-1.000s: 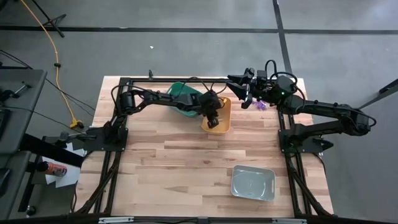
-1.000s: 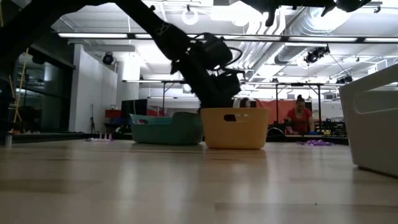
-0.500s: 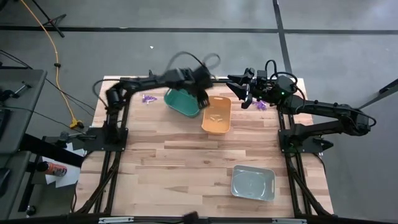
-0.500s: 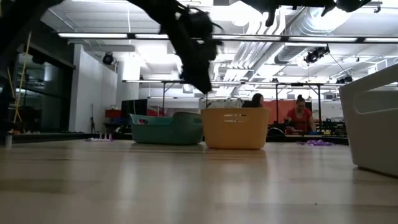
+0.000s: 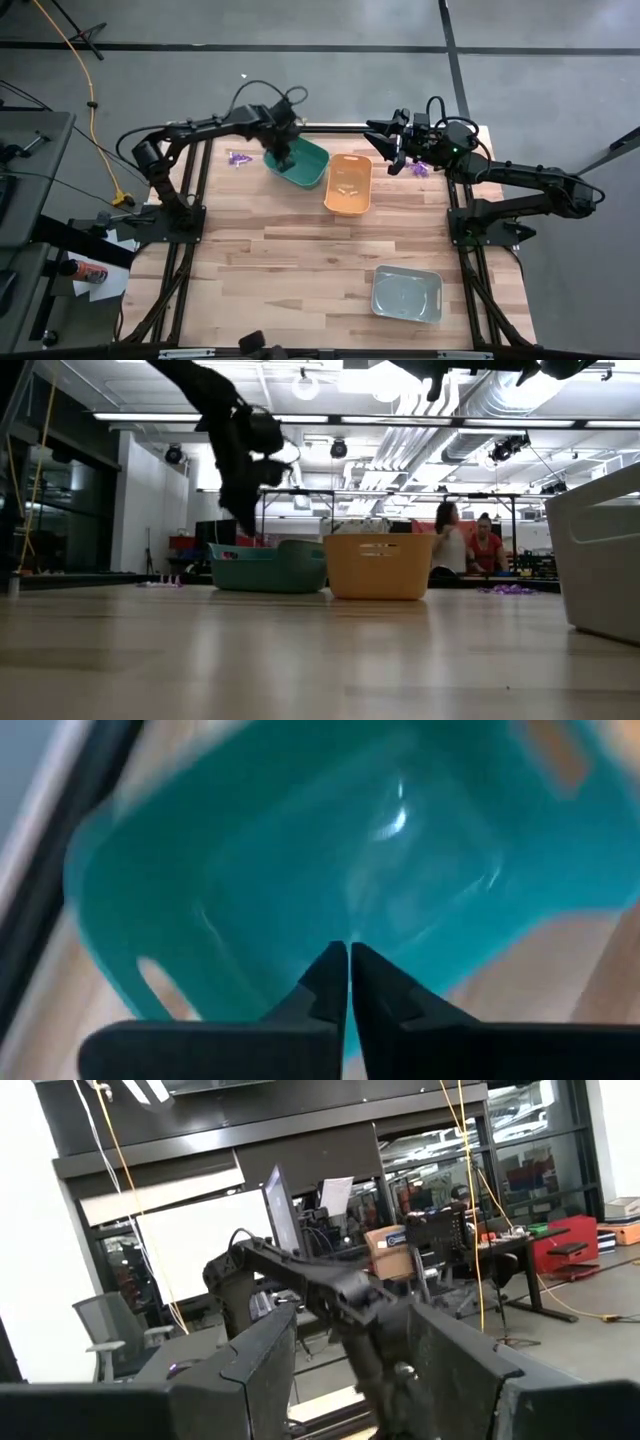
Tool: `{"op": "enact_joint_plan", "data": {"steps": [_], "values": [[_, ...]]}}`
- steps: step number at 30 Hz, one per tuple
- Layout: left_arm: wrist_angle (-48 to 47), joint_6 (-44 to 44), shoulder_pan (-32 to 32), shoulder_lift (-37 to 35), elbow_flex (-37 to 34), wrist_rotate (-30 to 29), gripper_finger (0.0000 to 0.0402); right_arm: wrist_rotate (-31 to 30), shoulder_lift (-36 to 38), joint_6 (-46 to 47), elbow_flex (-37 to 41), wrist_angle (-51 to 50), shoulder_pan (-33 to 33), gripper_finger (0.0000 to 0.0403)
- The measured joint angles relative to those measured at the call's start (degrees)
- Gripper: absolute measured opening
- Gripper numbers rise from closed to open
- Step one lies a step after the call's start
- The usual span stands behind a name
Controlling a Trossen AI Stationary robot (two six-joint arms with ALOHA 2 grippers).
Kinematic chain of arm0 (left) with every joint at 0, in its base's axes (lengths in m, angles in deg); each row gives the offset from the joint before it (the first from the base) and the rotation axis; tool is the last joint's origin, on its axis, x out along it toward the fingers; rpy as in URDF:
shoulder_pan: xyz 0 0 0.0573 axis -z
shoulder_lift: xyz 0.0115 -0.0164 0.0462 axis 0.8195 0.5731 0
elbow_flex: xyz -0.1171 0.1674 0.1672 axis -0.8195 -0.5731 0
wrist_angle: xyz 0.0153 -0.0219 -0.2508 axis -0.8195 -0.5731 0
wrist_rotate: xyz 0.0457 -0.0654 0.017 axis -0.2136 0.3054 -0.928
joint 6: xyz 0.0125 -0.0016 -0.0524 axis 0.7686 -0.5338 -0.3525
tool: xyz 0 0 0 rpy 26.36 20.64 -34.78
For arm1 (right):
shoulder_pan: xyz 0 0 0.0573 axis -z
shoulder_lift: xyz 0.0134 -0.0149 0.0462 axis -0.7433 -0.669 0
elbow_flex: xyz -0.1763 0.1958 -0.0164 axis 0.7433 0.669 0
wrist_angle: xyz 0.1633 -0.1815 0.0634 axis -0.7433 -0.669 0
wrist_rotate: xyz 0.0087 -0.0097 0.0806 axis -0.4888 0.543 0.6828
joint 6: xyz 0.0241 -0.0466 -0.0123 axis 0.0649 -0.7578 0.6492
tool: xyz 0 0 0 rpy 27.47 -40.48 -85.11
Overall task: Sort Halloween decoration
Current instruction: Put the white bone toy into the yellow bin
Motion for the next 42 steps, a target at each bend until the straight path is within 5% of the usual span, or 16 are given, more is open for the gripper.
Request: {"op": "enact_joint_plan", "data": {"steps": [4, 14, 33, 39, 42], "values": [[-1.0, 0.6, 1.0, 0.8, -2.5, -8.1, 0.0001, -1.0, 0.0, 0.0, 0.0, 0.0, 0.0, 0.0187], [-10.9, 1.8, 1.1, 1.4, -2.7, -13.9, 0.0000, -2.9, 0.0, 0.0, 0.0, -0.1, 0.0, 0.0187], [-16.9, -2.5, 9.7, 1.3, -2.2, -6.8, 0.0000, -2.8, 0.0, 0.0, 0.0, -0.2, 0.0, 0.0187], [-17.1, -2.3, 7.7, -2.7, 2.9, -7.2, 0.0000, -3.7, 0.0, 0.5, 0.0, -0.2, 0.0, 0.0187], [-10.5, -2.1, 5.3, -8.0, 4.2, -2.4, 0.0000, -8.5, 0.0, 4.3, 0.0, -1.6, 0.0, 0.0187]]}}
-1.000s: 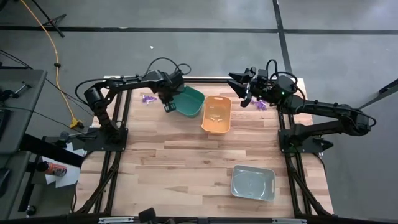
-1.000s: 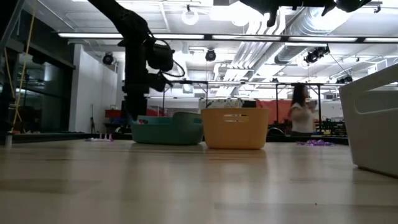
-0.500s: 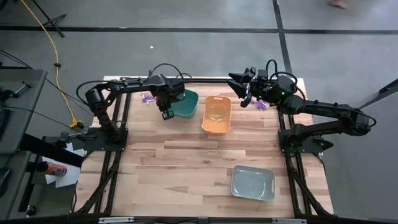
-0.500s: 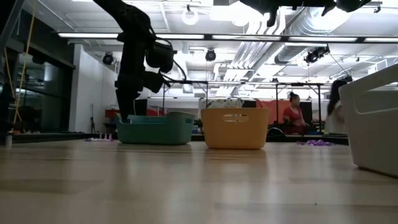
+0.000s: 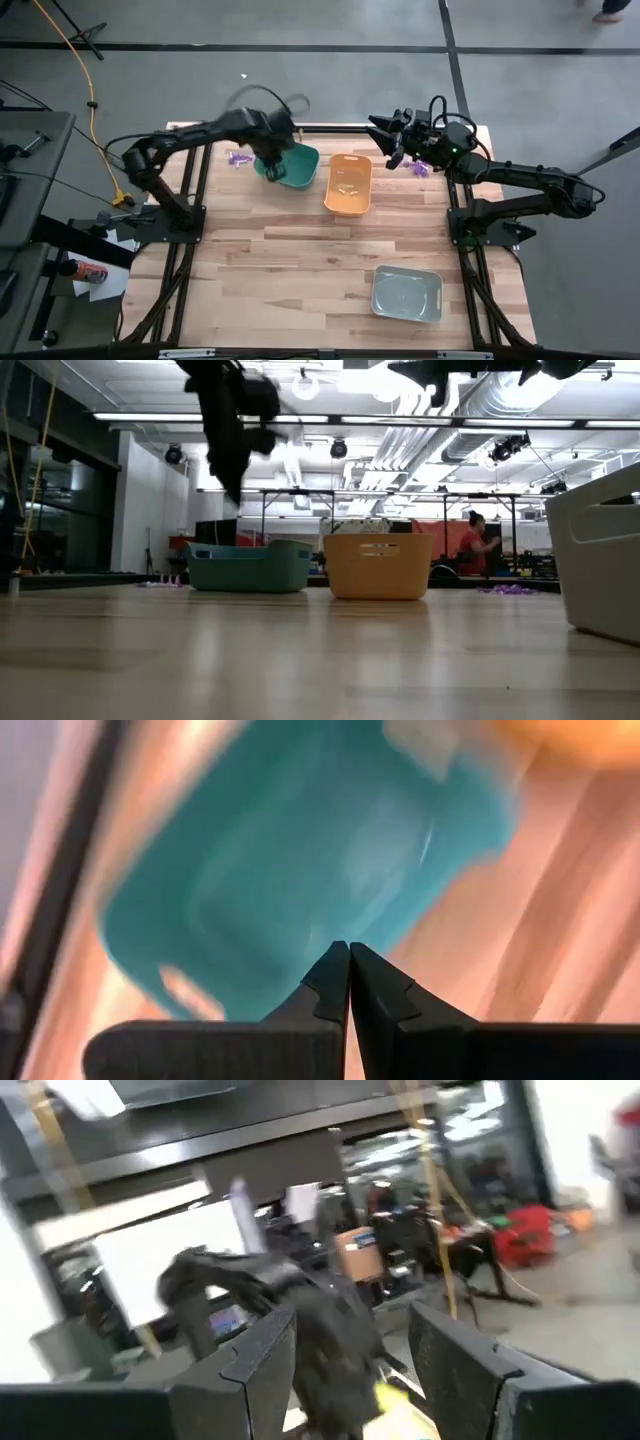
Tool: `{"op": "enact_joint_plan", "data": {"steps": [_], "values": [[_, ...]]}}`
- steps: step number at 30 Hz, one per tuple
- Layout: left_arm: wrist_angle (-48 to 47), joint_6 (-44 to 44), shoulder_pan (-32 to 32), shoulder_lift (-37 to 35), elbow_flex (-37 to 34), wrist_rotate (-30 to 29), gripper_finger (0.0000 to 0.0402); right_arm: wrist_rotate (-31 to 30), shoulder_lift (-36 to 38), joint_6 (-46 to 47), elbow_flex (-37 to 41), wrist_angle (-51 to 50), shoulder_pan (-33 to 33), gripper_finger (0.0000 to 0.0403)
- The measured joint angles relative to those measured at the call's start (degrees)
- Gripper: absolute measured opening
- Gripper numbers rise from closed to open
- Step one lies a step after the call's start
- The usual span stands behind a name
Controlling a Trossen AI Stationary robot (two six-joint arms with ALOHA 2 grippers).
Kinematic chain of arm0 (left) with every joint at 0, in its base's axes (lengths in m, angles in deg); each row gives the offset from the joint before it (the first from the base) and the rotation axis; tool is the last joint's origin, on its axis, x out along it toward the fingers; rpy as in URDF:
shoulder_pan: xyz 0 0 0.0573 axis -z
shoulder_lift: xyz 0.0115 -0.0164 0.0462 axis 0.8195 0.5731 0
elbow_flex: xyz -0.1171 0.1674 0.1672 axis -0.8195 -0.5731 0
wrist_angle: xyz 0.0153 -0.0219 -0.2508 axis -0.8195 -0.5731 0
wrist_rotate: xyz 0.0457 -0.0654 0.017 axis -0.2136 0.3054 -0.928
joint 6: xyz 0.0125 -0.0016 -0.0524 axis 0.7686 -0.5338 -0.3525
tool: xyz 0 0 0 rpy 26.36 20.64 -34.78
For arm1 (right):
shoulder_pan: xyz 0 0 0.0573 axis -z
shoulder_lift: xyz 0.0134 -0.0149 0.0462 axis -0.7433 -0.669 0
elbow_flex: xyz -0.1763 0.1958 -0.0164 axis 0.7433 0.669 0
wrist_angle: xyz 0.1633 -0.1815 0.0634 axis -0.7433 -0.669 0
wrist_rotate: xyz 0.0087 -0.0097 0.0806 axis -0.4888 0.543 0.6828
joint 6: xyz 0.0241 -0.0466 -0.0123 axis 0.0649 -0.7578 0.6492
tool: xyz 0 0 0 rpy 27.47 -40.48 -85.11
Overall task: Sort Halloween decoration
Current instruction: Put the white bone toy into the yellow bin
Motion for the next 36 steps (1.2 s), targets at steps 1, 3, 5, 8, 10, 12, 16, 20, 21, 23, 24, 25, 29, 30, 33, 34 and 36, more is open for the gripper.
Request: {"op": "enact_joint_plan", "data": {"steps": [1, 3, 5, 8, 10, 12, 16, 20, 21, 23, 24, 25, 29, 30, 33, 34, 36], "values": [[2.9, -0.1, -0.8, -2.1, 0.0, 2.1, 0.0000, -1.9, 0.0, 0.9, 0.0, -1.3, 0.0, 0.0187], [9.7, -0.6, -2.2, -6.0, 0.0, 6.5, 0.0000, -4.8, 0.0, 1.2, -0.9, -7.2, 0.0, 0.0187], [15.5, -1.4, -3.1, -9.5, 0.0, 9.4, 0.0000, -6.3, -0.1, 0.2, -3.4, -15.9, 0.0, 0.0187], [21.6, -2.2, -3.2, -13.3, 0.1, 11.5, 0.0000, -7.1, -0.7, -2.2, -7.9, -28.7, 0.4, 0.0187], [23.5, -2.2, -2.7, -14.9, -0.2, 11.6, 0.0000, -8.8, -1.3, -2.7, -10.8, -38.0, 1.1, 0.0187], [25.5, -2.7, -2.2, -16.4, -2.0, 12.0, 0.0000, -11.7, -2.1, -1.0, -13.9, -46.7, 2.3, 0.0187], [34.8, -7.1, -1.6, -19.7, -11.1, 17.2, 0.0000, -16.7, -4.7, 5.1, -16.8, -68.1, 8.0, 0.0187], [45.8, -16.2, -0.6, -21.8, -21.8, 19.5, 0.0000, -15.1, -6.9, 10.2, -12.8, -78.7, 15.8, 0.0187], [47.8, -18.7, -0.2, -22.0, -23.9, 19.5, 0.0000, -14.1, -7.6, 11.6, -10.9, -79.8, 17.7, 0.0187], [50.5, -22.5, 0.5, -22.4, -27.2, 19.5, 0.0000, -11.8, -8.4, 14.3, -7.5, -80.2, 21.4, 0.0187], [51.7, -24.0, 0.9, -22.5, -28.2, 19.5, 0.0000, -10.7, -8.8, 15.9, -6.3, -79.8, 23.2, 0.0187], [52.6, -25.1, 1.3, -22.4, -29.1, 19.5, 0.0000, -9.9, -9.4, 17.7, -5.4, -79.7, 24.7, 0.0187], [53.3, -26.8, 2.8, -22.4, -30.7, 18.2, 0.0000, -10.7, -12.2, 21.9, -2.9, -78.1, 27.6, 0.0187], [53.4, -26.7, 3.1, -22.4, -30.7, 17.3, 0.0000, -11.9, -13.1, 22.3, -2.5, -77.9, 27.9, 0.0187], [54.2, -25.9, 3.4, -22.4, -30.7, 16.9, 0.0000, -14.1, -16.4, 23.1, -1.4, -77.8, 28.4, 0.0181], [54.3, -25.9, 3.4, -22.4, -30.7, 16.7, 0.0000, -14.6, -17.4, 23.8, -1.0, -77.6, 28.7, 0.0177], [54.2, -25.9, 3.4, -22.4, -30.7, 16.7, 0.0000, -16.0, -19.6, 25.9, 0.1, -77.1, 29.1, 0.0164]]}}
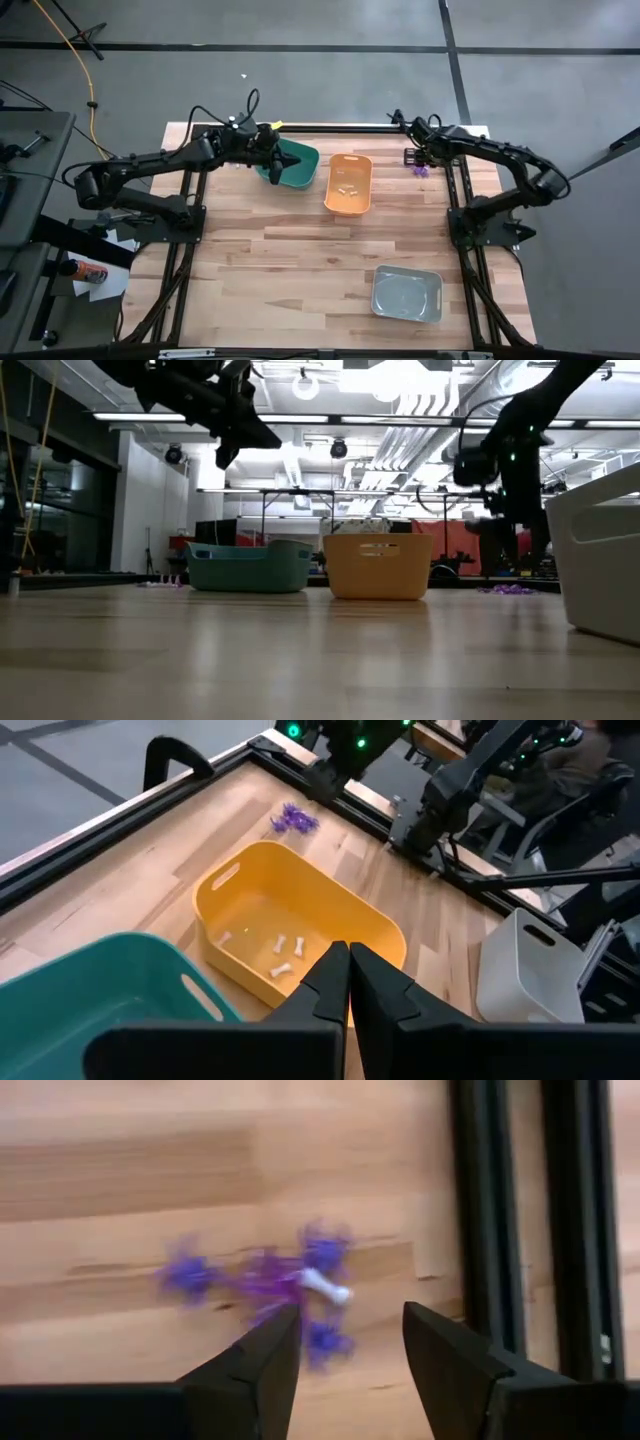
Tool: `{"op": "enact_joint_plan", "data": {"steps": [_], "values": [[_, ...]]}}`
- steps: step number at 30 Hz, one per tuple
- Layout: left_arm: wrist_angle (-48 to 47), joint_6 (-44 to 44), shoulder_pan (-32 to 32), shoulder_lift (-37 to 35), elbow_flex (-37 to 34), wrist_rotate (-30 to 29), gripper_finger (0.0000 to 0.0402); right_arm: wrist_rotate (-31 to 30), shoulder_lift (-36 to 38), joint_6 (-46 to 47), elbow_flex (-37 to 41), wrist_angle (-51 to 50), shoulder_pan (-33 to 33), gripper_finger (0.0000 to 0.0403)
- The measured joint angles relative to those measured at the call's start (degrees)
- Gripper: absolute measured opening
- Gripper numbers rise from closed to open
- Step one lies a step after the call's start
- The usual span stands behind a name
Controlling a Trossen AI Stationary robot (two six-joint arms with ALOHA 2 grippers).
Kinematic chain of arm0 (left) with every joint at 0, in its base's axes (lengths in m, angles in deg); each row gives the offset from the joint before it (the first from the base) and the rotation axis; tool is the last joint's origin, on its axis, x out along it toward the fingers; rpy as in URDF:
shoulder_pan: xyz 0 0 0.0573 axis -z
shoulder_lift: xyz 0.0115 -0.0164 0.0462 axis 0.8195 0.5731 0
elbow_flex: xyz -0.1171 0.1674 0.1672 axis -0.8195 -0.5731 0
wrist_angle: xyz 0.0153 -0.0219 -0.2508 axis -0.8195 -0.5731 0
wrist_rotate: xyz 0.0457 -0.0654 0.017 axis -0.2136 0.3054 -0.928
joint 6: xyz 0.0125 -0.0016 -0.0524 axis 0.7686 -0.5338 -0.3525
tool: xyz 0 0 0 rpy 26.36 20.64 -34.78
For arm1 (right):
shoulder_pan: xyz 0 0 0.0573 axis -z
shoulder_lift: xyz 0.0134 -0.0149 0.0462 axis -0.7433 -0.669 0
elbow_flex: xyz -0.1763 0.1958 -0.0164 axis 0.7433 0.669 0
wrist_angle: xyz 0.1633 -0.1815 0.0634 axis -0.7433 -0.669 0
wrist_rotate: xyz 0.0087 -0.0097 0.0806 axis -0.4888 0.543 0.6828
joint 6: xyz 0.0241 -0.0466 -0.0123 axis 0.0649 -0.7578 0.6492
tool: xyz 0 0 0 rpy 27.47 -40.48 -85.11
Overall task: Sort Halloween decoration
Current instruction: Put the white bone toy into the yellow bin
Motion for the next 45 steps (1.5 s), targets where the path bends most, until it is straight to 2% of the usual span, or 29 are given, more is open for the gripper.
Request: {"op": "enact_joint_plan", "data": {"steps": [4, 10, 18, 33, 37, 41, 45], "values": [[-0.1, 0.0, 0.0, 0.0, 0.0, 0.0, 0.0000, -1.3, -3.9, 3.9, 1.7, 3.7, 0.1, 0.0133], [-0.1, 0.0, 0.0, 0.0, 0.0, 0.0, 0.0000, -1.2, -7.9, 4.3, 1.9, 8.7, 0.1, 0.0108], [-0.2, 0.0, -0.1, 0.0, 0.0, 0.0, 0.0000, 2.4, -8.9, 1.3, 1.9, 9.7, 0.1, 0.0103], [-0.2, -0.6, -0.1, 0.0, 0.0, 0.1, 0.0000, 4.5, -8.8, -11.7, 1.8, 6.5, 0.1, 0.0103], [-0.2, -1.0, -0.1, 0.0, 0.0, 0.1, 0.0000, 4.6, -8.8, -12.5, 1.8, 6.5, 0.1, 0.0103], [-0.2, -1.5, -0.1, 0.0, 0.0, 0.1, 0.0000, 4.9, -8.8, -12.6, 1.9, 6.4, 0.1, 0.0093], [-0.2, -1.6, -0.1, 0.0, 0.0, 0.1, 0.0000, 5.2, -8.8, -12.5, 1.9, 6.4, 0.1, 0.0067]]}}
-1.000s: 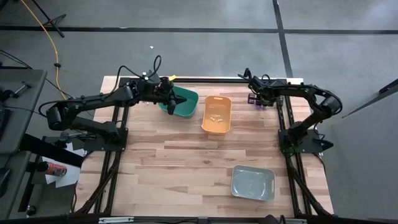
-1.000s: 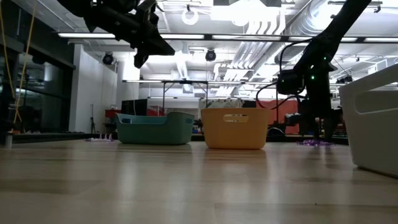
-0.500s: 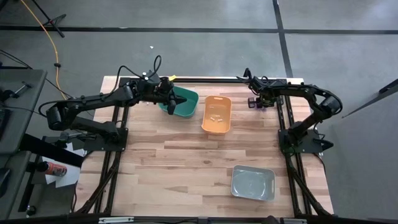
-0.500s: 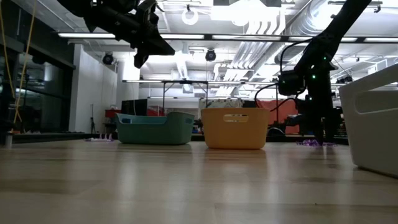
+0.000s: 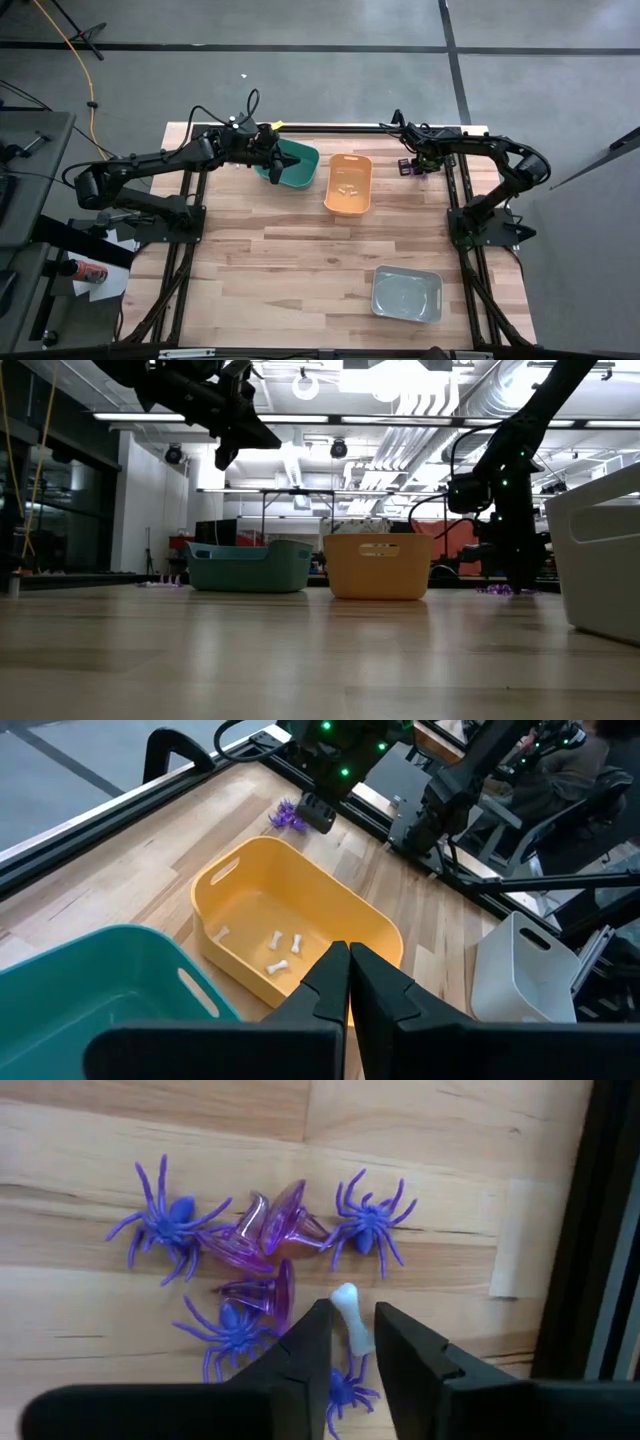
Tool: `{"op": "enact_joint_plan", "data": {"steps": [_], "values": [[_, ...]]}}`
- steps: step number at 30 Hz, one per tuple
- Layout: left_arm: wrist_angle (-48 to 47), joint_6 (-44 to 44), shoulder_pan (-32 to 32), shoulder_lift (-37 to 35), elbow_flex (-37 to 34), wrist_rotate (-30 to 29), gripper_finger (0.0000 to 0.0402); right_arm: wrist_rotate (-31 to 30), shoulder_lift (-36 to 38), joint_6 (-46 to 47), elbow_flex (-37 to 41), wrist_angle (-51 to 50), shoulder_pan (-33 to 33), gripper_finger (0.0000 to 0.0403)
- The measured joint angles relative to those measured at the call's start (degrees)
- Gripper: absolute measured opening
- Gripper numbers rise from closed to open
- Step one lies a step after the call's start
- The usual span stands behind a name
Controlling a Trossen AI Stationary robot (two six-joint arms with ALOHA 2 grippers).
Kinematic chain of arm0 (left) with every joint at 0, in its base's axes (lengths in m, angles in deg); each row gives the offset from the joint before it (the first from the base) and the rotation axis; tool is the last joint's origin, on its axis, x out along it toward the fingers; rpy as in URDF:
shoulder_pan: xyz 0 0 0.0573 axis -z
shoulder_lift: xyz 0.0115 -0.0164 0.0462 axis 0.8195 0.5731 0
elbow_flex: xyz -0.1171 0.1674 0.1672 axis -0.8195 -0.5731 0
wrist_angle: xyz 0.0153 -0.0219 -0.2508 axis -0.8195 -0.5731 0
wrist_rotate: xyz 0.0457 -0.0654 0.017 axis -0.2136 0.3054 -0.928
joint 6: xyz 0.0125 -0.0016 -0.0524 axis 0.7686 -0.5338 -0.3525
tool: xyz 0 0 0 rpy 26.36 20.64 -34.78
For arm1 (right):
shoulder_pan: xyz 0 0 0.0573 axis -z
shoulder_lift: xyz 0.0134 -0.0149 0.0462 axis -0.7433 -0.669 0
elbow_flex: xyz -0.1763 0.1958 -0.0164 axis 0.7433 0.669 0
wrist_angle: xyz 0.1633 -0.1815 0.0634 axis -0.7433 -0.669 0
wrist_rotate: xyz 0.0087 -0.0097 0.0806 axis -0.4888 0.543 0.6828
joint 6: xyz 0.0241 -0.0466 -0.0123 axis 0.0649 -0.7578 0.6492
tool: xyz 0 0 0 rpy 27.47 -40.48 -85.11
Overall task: Sort Halloween decoration
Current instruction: Put the white bone toy into the yellow bin
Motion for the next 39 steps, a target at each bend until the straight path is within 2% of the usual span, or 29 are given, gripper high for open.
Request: {"op": "enact_joint_plan", "data": {"steps": [7, 18, 29, 33, 39], "values": [[0.0, -1.2, 0.0, 0.0, 0.0, 0.0, 0.0000, 0.0, 0.0, 0.0, 0.0, -0.2, 0.0, 0.0007], [0.0, -1.9, -0.3, 0.0, 0.0, 0.5, 0.0000, 0.0, 1.1, -0.6, 0.1, -1.9, -2.3, 0.0003], [0.0, -1.5, -1.0, 0.0, 0.0, 0.5, 0.0000, 0.0, 13.5, 0.9, 0.1, -1.2, -2.4, 0.0001], [0.0, -1.5, -1.0, 0.0, 0.0, 0.5, 0.0000, 4.4, 20.7, -0.4, 0.1, 2.8, -2.4, 0.0001], [0.0, -1.4, -1.0, 0.0, 0.0, 0.2, 0.0000, 16.9, 29.5, -0.7, 0.0, 17.1, -3.2, 0.0001]]}}
